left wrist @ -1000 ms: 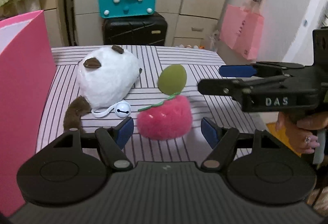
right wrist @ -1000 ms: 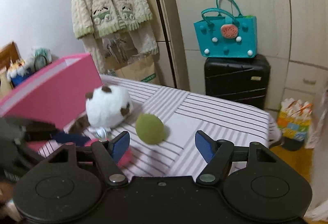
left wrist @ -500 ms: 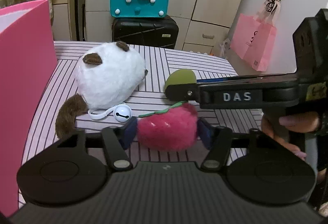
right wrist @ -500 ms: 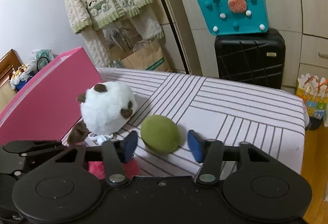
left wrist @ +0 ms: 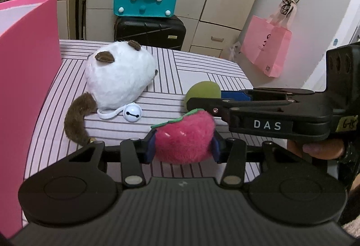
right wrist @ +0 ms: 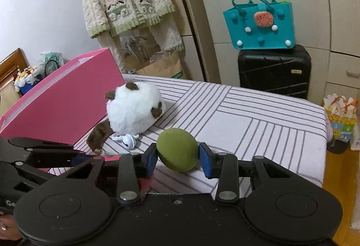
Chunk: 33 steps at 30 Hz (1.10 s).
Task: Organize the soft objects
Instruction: 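Carry the pink fuzzy ball with the left gripper while the right gripper carries the green ball over the box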
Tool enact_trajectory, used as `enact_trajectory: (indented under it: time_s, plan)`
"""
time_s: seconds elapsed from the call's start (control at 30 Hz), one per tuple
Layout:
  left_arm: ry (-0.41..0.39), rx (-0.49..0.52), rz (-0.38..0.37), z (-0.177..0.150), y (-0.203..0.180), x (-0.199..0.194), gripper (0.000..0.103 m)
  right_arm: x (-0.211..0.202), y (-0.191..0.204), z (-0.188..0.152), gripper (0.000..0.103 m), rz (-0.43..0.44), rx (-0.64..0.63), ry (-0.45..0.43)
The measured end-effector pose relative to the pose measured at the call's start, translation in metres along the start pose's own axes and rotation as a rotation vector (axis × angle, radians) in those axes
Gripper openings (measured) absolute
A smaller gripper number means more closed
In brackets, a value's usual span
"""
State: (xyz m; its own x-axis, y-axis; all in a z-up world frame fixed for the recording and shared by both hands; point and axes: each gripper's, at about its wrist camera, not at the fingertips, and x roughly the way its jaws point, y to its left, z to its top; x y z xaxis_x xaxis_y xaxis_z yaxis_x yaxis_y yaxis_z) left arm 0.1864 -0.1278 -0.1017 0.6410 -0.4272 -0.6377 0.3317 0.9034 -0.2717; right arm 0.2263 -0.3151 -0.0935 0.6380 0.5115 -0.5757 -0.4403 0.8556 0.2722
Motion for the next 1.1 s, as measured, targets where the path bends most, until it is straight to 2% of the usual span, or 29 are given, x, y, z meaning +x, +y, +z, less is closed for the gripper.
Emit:
enact_trajectory:
  time_s: [0.5,0.83,1.1]
  plan:
    - [0.05,0.046,-0.03,-0.015,0.005,-0.041,0.046,-0.032,0.034,-0.02,0.045,-0.079,0.009,0.044]
    - [0.124,0.046,-0.059,-0.025,0.017,-0.072,0.046,-0.061,0.064,-0.039,0.045,-0.061,0.036,0.104]
    - [0.17,0.086,-0.086,-0.034,0.025,-0.104,0.046,-0.079,0.093,-0.051,0.045,-0.026,0.041,0.169]
